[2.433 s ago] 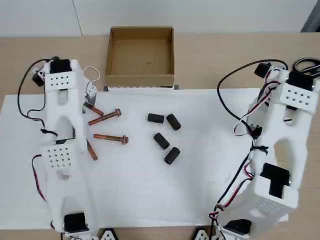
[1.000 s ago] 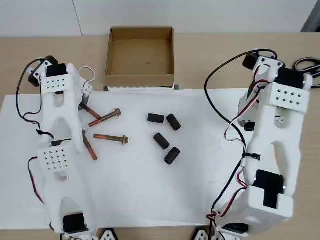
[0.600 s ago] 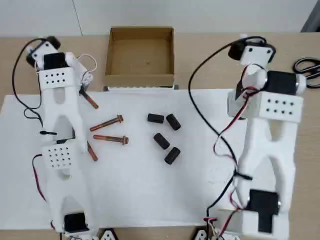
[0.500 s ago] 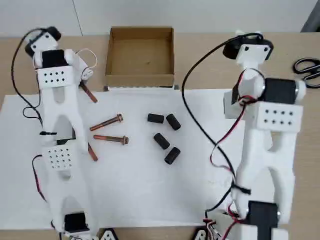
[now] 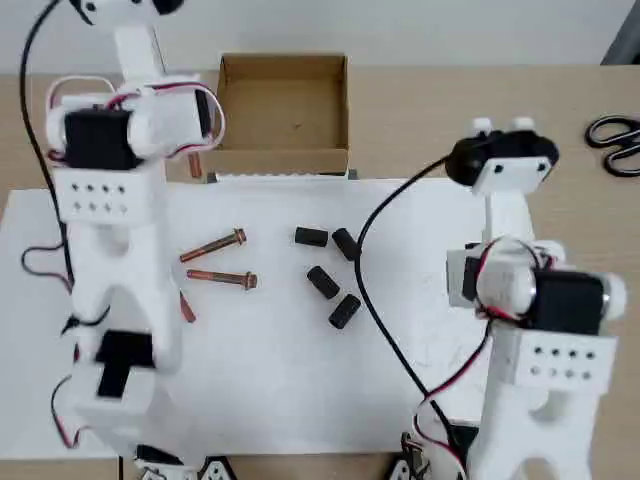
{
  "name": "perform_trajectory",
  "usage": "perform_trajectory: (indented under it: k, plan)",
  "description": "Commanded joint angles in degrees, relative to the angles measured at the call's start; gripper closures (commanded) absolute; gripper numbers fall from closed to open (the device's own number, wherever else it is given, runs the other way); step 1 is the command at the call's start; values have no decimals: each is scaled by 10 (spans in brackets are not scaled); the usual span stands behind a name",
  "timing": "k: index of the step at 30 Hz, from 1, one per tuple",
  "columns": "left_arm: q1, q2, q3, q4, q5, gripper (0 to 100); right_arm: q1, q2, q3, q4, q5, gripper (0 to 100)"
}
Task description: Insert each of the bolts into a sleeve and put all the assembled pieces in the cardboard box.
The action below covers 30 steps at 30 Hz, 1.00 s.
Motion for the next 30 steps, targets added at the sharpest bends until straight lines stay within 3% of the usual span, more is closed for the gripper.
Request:
perform_trajectory:
  k: [1, 9, 19, 30]
  plan:
    - [30, -114, 98, 10, -10, 995, -5, -67, 61, -64, -6, 995]
    - [36, -251, 334, -76, 27, 995, -25, -186, 217, -204, -84, 995]
    - [40, -426, 589, -176, 56, 995, -136, -269, 340, -305, -87, 995]
    - [40, -648, 838, -373, 137, 995, -221, -319, 444, -412, -87, 995]
